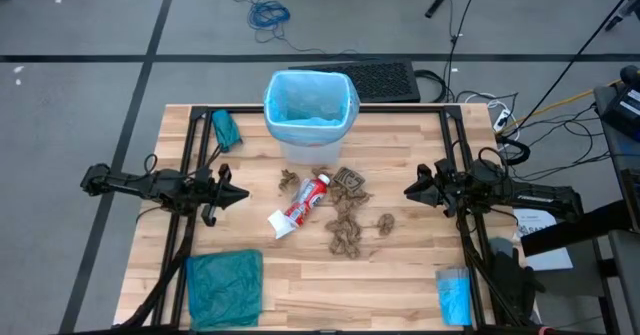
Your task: Place trash/remove bag and relplace
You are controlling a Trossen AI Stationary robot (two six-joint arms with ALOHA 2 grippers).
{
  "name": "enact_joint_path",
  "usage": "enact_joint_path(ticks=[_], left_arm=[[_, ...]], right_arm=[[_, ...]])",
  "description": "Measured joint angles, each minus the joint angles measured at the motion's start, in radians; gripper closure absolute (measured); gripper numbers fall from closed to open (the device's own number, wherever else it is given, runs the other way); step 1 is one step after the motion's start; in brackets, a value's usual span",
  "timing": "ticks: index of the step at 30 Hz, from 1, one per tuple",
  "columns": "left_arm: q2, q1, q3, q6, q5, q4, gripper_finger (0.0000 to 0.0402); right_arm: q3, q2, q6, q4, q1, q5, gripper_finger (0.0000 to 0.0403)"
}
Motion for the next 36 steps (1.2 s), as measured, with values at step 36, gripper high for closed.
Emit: enact_joint_path(ticks=[36], left_arm=[[0.004,0.000,0.169,0.069,0.061,-0.106,0.0384]], right_arm=[[0.519,0.221,-0.134,-0.097,-0.001,0.206,0.0323]])
